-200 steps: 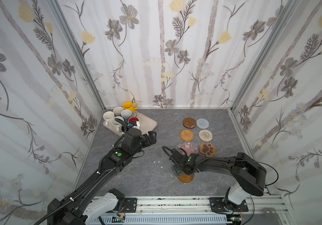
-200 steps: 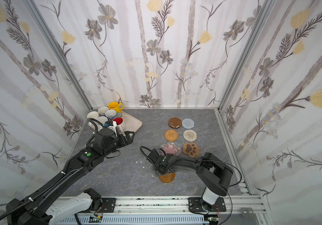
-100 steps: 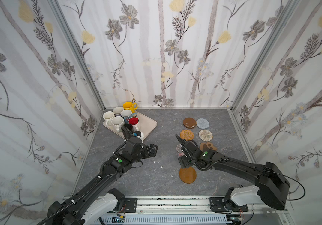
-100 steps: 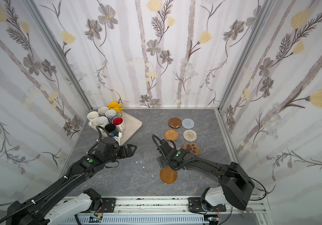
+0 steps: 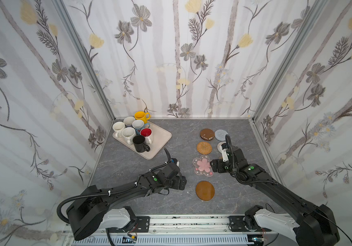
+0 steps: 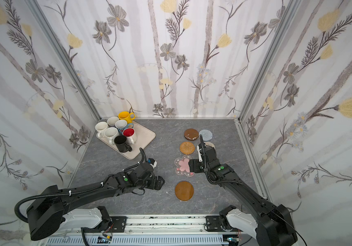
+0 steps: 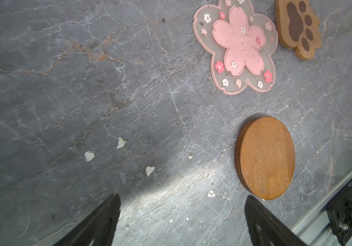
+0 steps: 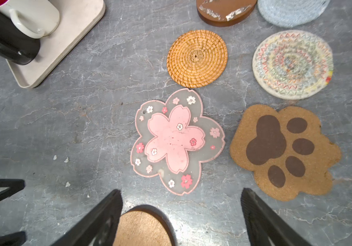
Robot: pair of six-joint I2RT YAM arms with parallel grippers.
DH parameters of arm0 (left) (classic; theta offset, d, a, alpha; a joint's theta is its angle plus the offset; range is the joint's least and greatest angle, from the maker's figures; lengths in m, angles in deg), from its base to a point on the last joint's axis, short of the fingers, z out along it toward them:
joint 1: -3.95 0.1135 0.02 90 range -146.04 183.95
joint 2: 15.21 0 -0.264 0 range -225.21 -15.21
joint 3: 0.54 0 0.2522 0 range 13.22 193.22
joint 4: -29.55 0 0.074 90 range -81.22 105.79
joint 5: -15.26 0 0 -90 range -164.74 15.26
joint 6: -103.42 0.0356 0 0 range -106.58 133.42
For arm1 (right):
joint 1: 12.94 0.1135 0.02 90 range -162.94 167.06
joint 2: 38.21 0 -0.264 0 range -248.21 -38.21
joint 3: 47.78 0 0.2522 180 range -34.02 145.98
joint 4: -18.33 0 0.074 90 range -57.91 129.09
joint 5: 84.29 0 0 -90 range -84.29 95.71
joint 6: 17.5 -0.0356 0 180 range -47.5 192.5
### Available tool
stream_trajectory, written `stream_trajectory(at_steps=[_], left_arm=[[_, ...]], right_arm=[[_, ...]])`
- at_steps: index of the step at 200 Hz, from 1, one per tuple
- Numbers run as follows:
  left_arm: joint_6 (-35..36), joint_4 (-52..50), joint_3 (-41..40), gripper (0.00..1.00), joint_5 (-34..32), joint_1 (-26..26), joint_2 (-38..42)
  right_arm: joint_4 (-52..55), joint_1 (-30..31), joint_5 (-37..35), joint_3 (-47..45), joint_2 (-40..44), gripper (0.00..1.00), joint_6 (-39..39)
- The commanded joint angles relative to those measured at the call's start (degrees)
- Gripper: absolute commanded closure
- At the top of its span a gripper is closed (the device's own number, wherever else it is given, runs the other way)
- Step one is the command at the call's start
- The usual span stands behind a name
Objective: Place cups on coasters
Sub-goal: Move the coaster to the bottom-center of the table.
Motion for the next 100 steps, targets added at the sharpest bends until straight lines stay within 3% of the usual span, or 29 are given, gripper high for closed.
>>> stream_trajectory(at_steps=[1, 61, 79, 100], left_arm=[[-0.6, 4.6, 1.4, 0.12, 0.4, -1.3, -3.3], [5.9, 4.7, 3.2, 0.37, 2.4, -7.8, -11.2], [7.3, 4.6, 4.1, 0.37, 1.4, -10.0, -12.5], [8.6, 4.3, 5.4, 0.29, -0.1, -13.2, -14.0]], right_arm=[[-5.9, -2.3, 5.7, -1.4, 0.7, 0.14, -1.2], [-9.2, -7.1, 9.6, -4.2, 2.6, 0.15, -1.9], [-9.7, -7.5, 10.1, -4.3, 2.3, 0.15, -1.9], [-10.1, -7.9, 10.5, -4.2, 1.8, 0.15, -1.9]])
